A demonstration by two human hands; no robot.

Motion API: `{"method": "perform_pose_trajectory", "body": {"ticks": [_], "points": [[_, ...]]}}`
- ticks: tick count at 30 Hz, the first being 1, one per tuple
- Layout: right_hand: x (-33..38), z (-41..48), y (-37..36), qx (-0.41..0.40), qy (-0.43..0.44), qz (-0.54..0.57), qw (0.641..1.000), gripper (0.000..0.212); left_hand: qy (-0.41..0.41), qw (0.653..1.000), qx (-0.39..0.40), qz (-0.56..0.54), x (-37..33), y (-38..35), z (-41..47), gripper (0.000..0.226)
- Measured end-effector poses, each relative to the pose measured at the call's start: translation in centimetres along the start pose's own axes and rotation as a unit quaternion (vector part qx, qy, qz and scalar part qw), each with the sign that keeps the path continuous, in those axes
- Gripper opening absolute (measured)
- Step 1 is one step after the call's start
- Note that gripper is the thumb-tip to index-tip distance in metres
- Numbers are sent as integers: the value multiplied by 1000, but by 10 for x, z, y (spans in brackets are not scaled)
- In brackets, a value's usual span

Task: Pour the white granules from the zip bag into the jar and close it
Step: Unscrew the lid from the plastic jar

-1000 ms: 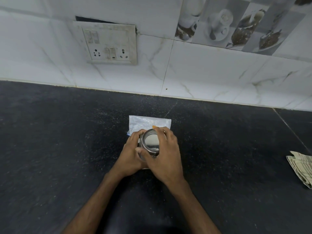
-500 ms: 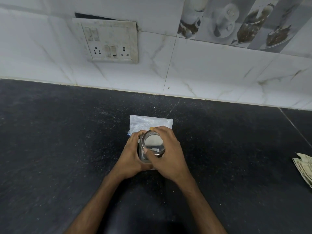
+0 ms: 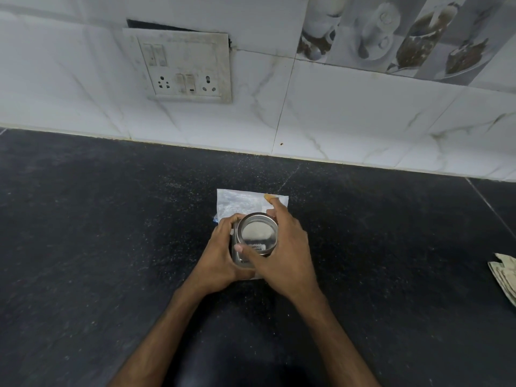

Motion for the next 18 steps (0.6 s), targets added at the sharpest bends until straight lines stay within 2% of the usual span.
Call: {"method": "perform_pose_trajectory", "body": {"ticks": [4, 8, 10, 13, 15, 18], "points": [[-1, 2, -2, 22, 15, 2, 1000, 84, -7, 999, -5, 49, -9, 1, 3, 102], [4, 6, -1, 17, 16, -31, 999, 97, -9, 1000, -18, 17, -15, -1, 9, 81], [6, 5, -3, 5, 16, -39, 999, 93, -3, 1000, -23, 7, -13, -1, 8, 87], [5, 7, -4, 31, 32, -44, 998, 83, 1, 1000, -24, -2, -10, -1, 7, 93], [4, 11, -2, 58, 36, -55, 996, 89, 3, 1000, -23, -11, -8, -2, 8, 95], [5, 12, 2, 33, 31, -55, 998, 94, 3, 1000, -22, -16, -6, -2, 6, 97]]}}
Point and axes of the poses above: each hand's wrist, its own z-axis towards the middle knuckle, its own y-axis out of the back of the hand, x = y × z, the point moved 4 cm from there along z, towards the middle knuckle, and after that the axes turned 10 degrees about x, right-handed, at the moved point
